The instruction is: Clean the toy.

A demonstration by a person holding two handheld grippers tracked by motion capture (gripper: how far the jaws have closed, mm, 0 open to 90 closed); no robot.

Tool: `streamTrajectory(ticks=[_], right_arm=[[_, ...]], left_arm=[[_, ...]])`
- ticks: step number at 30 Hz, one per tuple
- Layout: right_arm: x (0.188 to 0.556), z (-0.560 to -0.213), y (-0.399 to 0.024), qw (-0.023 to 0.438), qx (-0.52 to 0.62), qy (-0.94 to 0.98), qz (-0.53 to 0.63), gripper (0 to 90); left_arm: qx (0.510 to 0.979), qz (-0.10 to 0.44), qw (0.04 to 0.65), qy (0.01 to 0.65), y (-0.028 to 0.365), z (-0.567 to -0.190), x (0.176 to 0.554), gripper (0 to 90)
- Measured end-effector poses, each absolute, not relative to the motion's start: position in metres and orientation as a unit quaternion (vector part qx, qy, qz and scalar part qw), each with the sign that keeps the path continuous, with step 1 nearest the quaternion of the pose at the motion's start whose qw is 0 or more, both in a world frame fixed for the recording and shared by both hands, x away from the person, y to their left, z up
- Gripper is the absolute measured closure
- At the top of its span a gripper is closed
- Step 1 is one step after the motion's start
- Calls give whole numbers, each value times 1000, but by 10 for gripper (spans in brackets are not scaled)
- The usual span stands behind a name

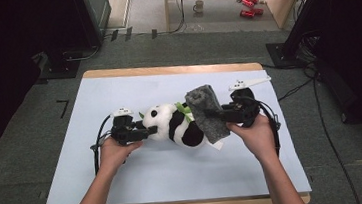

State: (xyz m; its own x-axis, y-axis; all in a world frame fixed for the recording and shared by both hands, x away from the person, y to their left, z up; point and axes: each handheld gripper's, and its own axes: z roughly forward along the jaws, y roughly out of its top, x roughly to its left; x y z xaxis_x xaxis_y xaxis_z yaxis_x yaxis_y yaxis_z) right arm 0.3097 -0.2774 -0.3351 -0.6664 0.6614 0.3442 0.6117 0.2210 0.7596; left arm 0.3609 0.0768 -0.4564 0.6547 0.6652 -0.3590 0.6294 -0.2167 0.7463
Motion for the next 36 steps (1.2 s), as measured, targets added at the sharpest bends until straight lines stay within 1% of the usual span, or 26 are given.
streamTrajectory(ticks=[3,8,10,14,15,16,26,27,30,32,33,36], right_arm=[[311,-340,-267,17,401,790,463,796],[318,-367,-248,9,402,810,426,796],[319,-372,-251,27,414,811,414,798],[319,-381,-261,20,433,801,414,799],[319,-383,-262,25,437,802,407,800],[319,-387,-264,41,452,806,381,800],[322,-403,-275,20,471,799,373,800],[322,-400,-281,29,478,795,373,800],[321,-393,-285,35,483,789,379,800],[320,-383,-290,40,480,783,394,800],[318,-373,-292,44,474,780,407,800],[316,-363,-293,47,467,777,419,799]], left_arm=[[781,20,466,414,77,-456,360,390],[791,26,457,406,76,-457,357,388],[793,26,454,406,75,-457,357,387],[794,24,453,404,76,-458,357,386],[794,24,453,405,76,-458,357,386],[794,23,453,406,76,-458,357,386],[789,19,461,405,79,-460,358,382],[787,19,463,406,79,-460,358,382],[784,17,469,407,79,-461,359,382],[782,14,472,407,80,-461,360,381],[782,16,472,407,79,-461,359,381],[783,17,471,406,79,-461,359,381]])
